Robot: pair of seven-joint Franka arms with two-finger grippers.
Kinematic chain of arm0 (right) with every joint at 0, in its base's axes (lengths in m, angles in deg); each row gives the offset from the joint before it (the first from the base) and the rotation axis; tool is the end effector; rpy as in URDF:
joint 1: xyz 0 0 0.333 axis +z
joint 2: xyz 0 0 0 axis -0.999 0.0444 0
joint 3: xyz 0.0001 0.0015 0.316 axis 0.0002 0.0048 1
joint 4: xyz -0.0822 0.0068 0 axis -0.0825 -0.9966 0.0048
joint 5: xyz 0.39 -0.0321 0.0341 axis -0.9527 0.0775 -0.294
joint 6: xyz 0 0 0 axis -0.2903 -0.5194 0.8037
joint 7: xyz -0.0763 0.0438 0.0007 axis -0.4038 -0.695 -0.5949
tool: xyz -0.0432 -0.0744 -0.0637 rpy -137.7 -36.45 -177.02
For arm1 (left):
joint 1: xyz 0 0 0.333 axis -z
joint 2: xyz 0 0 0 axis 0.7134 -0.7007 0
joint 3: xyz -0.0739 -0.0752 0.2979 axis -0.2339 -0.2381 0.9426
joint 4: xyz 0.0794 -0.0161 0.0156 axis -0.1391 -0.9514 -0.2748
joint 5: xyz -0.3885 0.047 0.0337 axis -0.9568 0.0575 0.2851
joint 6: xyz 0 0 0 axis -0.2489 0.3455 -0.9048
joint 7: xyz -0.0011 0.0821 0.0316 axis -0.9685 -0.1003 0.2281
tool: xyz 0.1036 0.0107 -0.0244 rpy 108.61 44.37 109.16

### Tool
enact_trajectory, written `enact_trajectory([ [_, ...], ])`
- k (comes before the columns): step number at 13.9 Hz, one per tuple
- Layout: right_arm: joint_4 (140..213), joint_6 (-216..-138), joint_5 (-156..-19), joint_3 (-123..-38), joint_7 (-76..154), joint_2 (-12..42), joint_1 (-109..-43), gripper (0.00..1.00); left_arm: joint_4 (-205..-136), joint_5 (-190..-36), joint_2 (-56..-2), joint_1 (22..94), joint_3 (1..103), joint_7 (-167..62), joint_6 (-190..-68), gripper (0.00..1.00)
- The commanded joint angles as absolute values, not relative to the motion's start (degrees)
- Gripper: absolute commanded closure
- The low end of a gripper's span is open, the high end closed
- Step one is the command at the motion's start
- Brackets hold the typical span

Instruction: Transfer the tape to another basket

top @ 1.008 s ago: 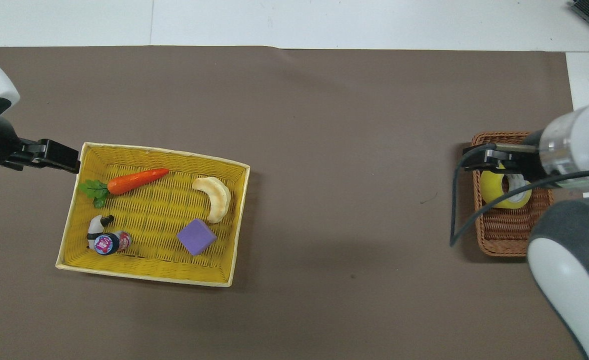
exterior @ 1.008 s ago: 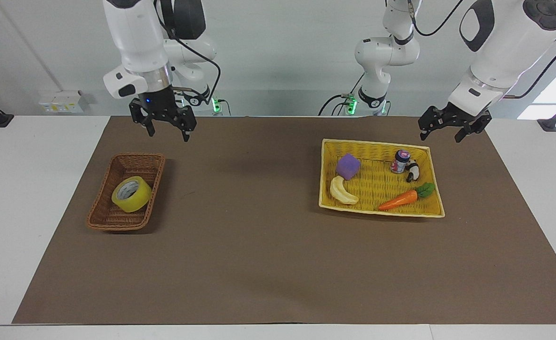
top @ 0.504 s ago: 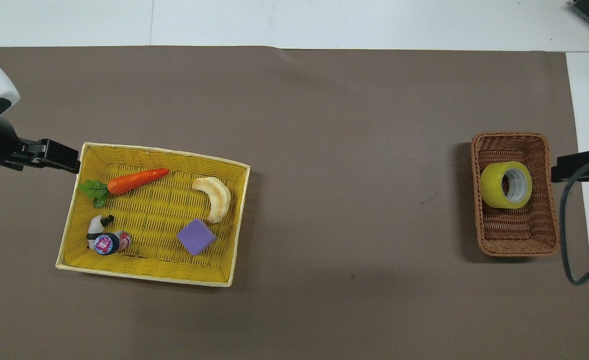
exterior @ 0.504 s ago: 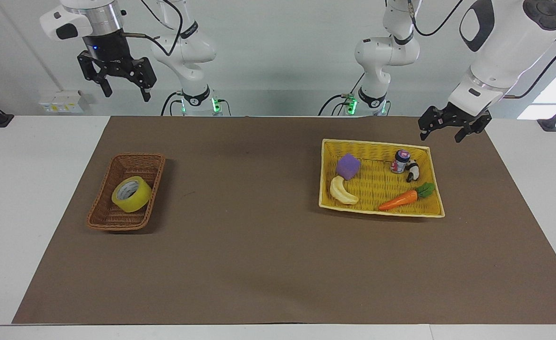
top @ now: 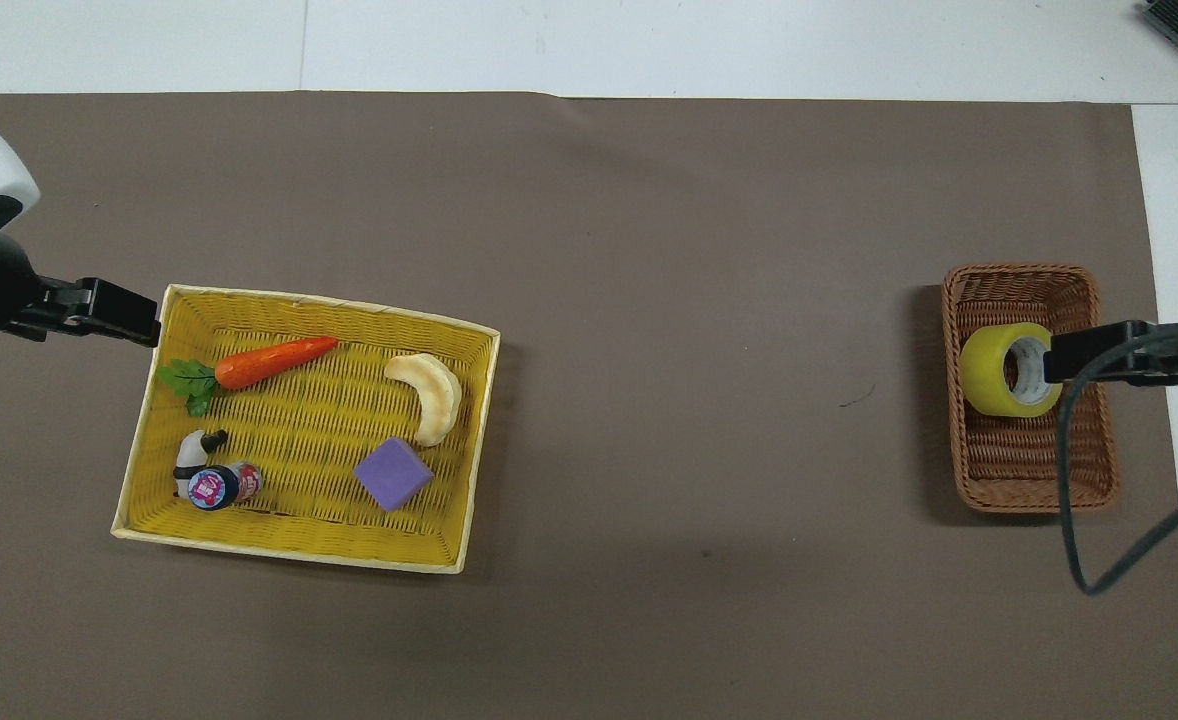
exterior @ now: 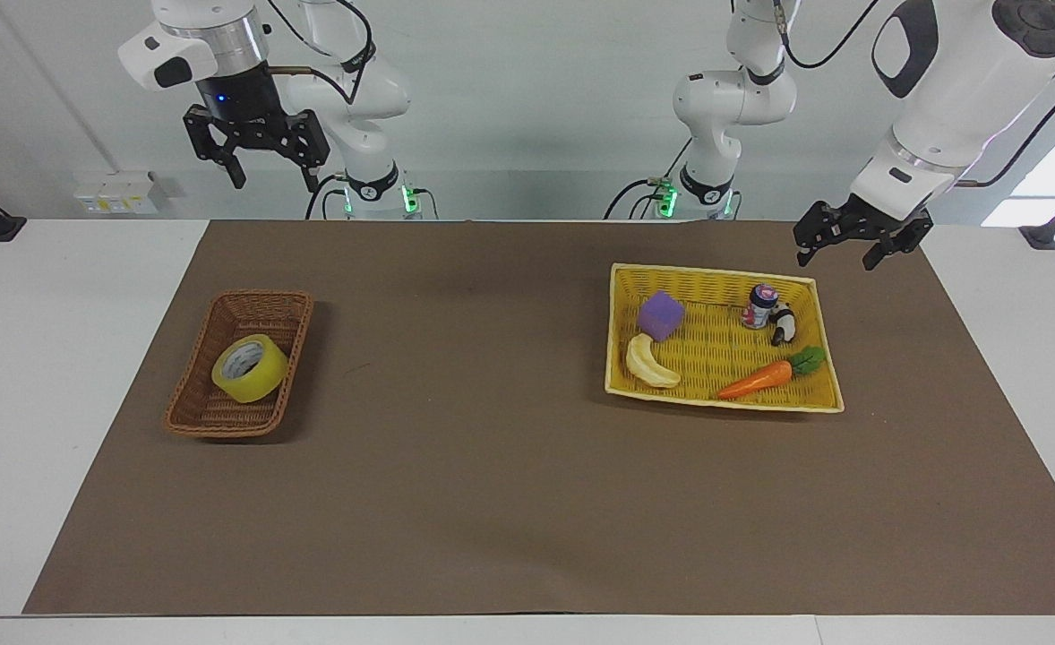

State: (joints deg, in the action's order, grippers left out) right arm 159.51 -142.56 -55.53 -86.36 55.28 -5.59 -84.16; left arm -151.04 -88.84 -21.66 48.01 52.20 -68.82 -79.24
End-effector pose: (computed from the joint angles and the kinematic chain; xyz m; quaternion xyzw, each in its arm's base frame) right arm 0.5094 0.0401 0.6906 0.9993 -0.0317 0.0159 0.0117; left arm 0.5602 -0.0583 0.6048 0.9977 -0.0607 -0.0260 0.0127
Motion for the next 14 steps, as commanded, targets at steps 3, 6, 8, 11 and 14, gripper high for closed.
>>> enact_trajectory([
  [3, 160.5, -141.8, -56.7, -86.9, 53.7, -6.1, -85.7, 0.00, -150.8, -88.2, -21.9, 47.4, 51.6, -68.2, -79.6, 0.00],
  [6, 163.1, -141.9, -56.6, -87.0, 53.5, -7.8, -85.9, 0.00, -150.7, -88.2, -21.9, 47.4, 51.6, -68.2, -79.6, 0.00],
  [8, 162.8, -142.1, -56.5, -87.1, 51.4, -7.7, -87.4, 0.00, -150.7, -88.2, -21.9, 47.4, 51.6, -68.2, -79.6, 0.00],
  [11, 163.1, -143.0, -56.6, -87.1, 49.9, -7.7, -88.9, 0.00, -150.7, -88.2, -21.9, 47.4, 51.6, -68.2, -79.6, 0.00],
  [14, 163.1, -143.0, -56.5, -87.0, 49.8, -7.7, -88.7, 0.00, -150.8, -88.2, -21.9, 47.4, 51.6, -68.2, -79.6, 0.00],
])
